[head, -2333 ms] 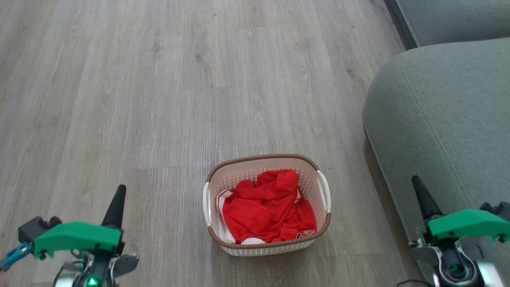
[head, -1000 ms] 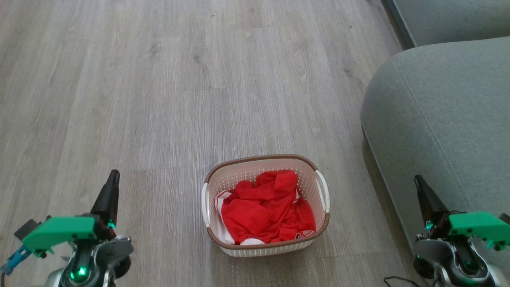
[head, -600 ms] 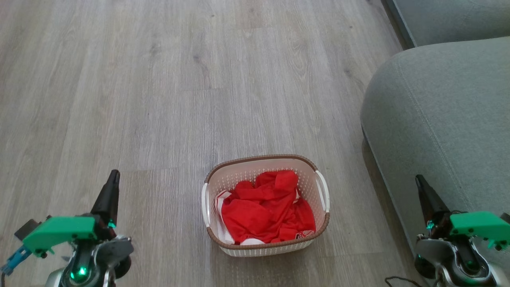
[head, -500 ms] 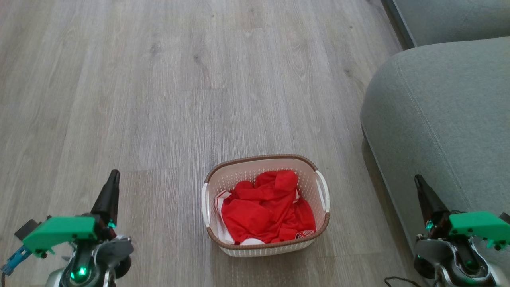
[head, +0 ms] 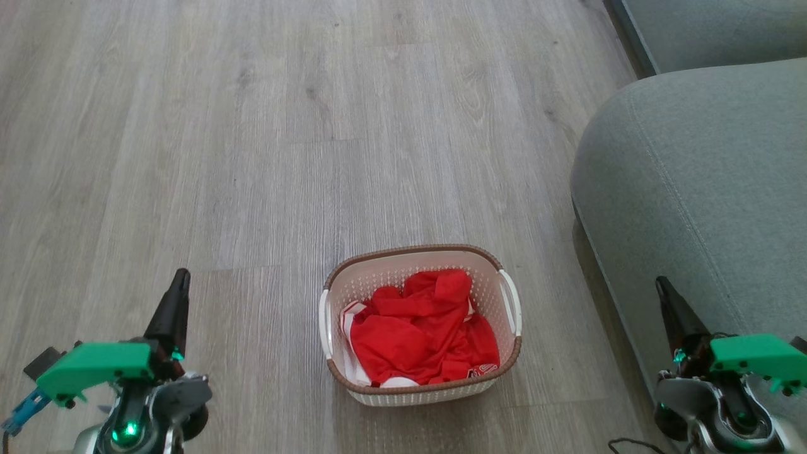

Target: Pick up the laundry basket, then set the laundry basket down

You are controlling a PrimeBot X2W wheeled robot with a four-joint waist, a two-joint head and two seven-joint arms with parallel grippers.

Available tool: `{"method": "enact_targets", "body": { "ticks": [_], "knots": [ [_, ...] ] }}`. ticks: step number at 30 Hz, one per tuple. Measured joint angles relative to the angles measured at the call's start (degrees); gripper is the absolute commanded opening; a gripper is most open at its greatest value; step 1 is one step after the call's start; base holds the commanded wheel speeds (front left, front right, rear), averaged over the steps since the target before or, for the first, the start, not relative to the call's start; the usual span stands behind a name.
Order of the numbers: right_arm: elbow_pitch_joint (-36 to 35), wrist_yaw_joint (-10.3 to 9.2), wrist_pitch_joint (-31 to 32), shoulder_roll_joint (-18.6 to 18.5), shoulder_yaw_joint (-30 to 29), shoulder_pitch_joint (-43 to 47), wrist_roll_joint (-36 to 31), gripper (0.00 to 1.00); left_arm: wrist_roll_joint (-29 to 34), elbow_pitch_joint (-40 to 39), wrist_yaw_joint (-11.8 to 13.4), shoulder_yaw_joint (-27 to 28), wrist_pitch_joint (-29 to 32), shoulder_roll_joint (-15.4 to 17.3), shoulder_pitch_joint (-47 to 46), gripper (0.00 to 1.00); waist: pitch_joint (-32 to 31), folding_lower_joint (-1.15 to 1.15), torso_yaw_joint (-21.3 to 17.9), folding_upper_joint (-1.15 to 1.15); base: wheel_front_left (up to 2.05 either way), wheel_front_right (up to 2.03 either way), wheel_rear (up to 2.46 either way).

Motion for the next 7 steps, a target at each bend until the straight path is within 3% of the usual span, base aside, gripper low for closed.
{"method": "enact_targets", "body": {
  "ticks": [7],
  "knots": [
    [0.0,0.00,-0.6,-0.8,0.8,0.0,0.6,0.00,0.0,0.0,0.0,0.0,0.0,0.0,0.0,0.00,0.0,0.00,0.0,0.00,0.00,0.00,0.00]
  ]
}}
